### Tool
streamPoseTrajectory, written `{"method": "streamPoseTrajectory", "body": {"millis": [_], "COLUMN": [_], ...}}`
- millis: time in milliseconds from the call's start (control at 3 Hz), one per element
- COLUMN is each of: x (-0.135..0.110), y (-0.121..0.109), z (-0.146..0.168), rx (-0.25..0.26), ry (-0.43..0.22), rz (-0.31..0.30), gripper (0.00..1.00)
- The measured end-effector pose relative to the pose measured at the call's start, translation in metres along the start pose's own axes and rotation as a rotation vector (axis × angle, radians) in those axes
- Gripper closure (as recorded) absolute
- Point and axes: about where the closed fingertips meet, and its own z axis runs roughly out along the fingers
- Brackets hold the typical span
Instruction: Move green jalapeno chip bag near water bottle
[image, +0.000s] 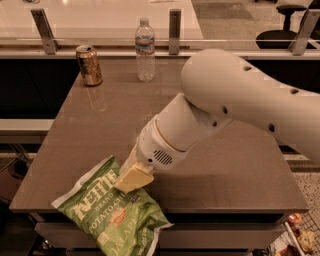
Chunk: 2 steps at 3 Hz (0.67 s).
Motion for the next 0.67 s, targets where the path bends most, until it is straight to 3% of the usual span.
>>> {"method": "streamPoseTrajectory", "body": {"millis": [333,667], "x": [-0.0011,-0.0023], "y": [0.0012,0.0023], "z": [0.0000,-0.0001], "rx": [0.001,0.002], "ry": [0.001,0.003], "rz": [-0.004,-0.007], "gripper": [0.88,1.00]}}
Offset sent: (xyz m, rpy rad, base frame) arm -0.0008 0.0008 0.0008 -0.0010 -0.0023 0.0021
